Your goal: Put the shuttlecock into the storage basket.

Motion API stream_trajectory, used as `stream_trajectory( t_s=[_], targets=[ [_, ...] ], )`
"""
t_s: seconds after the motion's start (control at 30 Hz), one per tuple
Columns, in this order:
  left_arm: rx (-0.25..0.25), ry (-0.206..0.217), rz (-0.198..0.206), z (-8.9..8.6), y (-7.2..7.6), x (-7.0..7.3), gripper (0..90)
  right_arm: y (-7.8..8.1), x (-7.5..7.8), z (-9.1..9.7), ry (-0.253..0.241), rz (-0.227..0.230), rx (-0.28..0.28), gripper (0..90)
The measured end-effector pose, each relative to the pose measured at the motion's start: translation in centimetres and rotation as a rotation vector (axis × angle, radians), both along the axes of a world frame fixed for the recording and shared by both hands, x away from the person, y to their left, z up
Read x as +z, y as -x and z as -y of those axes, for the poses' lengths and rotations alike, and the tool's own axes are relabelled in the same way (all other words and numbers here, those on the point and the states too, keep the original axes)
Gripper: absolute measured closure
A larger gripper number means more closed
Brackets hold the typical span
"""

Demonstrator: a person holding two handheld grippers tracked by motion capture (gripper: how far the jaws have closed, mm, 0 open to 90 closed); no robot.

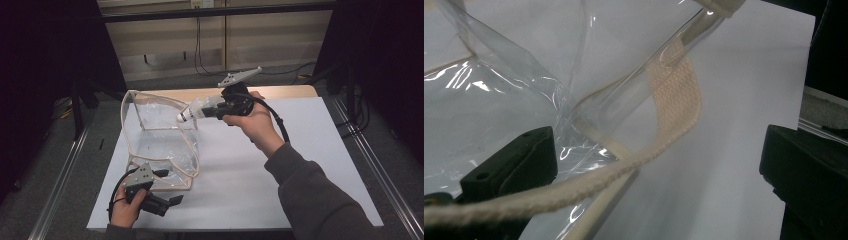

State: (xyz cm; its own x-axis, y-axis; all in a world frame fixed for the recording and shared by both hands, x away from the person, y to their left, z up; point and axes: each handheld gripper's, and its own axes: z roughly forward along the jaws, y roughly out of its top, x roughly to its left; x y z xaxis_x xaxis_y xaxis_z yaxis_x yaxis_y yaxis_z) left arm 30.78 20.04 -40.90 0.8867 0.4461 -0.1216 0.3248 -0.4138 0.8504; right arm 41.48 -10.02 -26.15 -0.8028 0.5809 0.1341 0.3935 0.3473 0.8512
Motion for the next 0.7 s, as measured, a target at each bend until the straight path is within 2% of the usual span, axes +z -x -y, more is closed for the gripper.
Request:
stream_trajectory(
  t_s=[0.2,0.7],
  targets=[
    [0.002,0.004,-0.001,0.0,0.0,0.0,1.9,0.1,0.3,-1.3,0.021,0.010,0.015,88.4],
    [-0.001,0.004,0.000,0.0,0.0,0.0,1.9,-0.3,0.1,-3.4,0.035,0.010,0.039,88.4]
  ],
)
